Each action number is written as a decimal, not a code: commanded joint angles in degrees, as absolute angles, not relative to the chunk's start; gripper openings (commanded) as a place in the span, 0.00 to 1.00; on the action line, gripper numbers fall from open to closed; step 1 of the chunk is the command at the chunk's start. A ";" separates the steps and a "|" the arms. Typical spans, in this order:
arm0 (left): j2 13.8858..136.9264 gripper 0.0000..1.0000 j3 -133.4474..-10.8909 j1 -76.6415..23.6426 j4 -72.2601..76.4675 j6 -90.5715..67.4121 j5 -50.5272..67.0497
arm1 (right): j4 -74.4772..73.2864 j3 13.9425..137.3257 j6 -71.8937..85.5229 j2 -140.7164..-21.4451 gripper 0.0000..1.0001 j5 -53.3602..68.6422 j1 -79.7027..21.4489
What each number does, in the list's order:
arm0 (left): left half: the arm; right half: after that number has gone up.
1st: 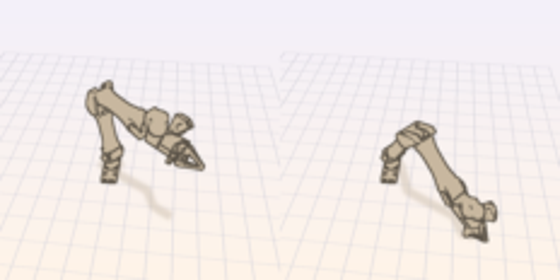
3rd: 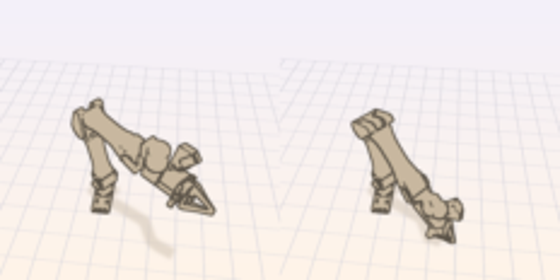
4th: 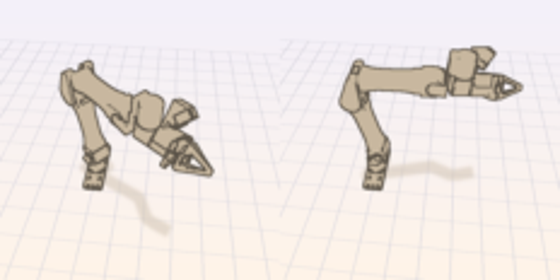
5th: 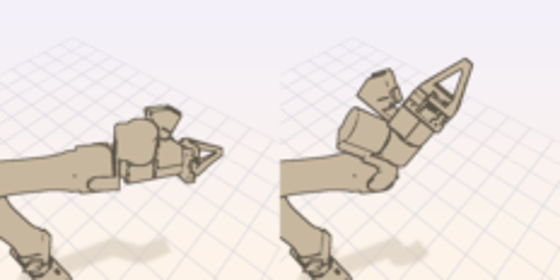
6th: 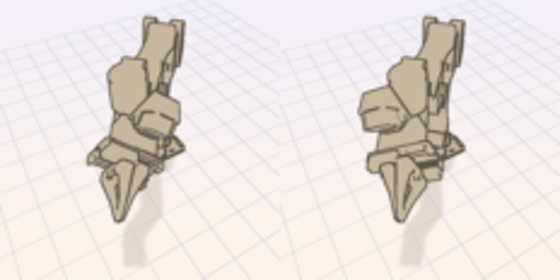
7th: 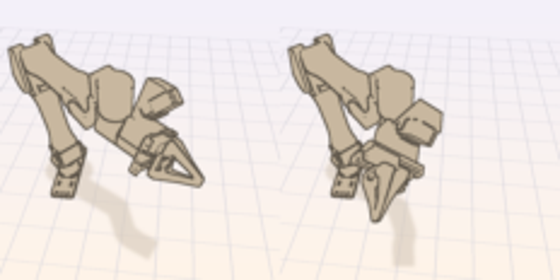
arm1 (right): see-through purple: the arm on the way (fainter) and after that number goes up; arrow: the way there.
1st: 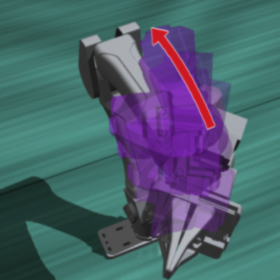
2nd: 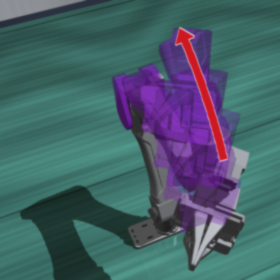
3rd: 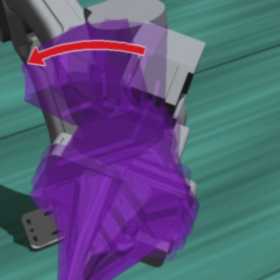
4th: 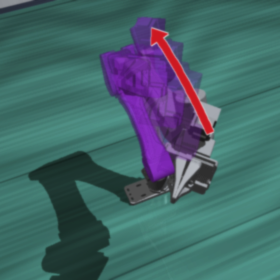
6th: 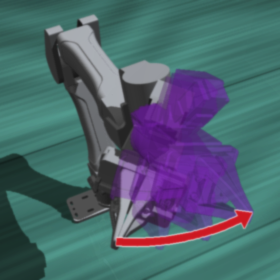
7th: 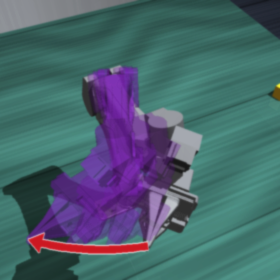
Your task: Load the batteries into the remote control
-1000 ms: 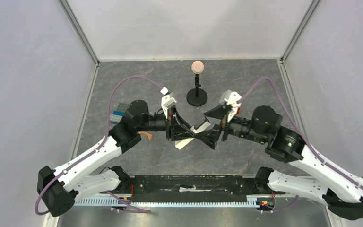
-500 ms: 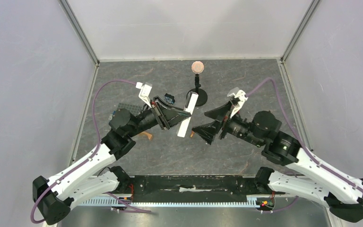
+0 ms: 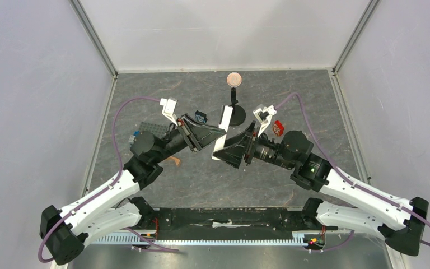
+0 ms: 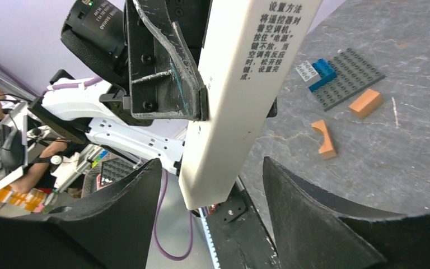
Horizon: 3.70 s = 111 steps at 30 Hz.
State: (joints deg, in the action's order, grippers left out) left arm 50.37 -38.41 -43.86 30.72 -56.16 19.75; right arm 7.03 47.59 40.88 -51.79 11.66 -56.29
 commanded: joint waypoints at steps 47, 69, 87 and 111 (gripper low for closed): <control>56.19 0.68 -76.29 -43.86 -46.52 21.80 33.52 | -41.76 76.81 -11.11 -61.05 0.00 5.54 -56.97; 52.31 0.67 -68.96 -43.86 -34.24 24.09 39.68 | -40.86 69.83 -17.14 -59.49 0.00 2.60 -65.13; 48.16 0.64 -62.69 -43.86 -27.91 25.62 45.68 | -42.17 71.98 -13.50 -63.24 0.00 -1.64 -66.28; 49.11 0.54 -60.71 -43.86 -25.56 20.59 41.95 | -39.05 70.60 -14.13 -61.56 0.00 -3.00 -66.27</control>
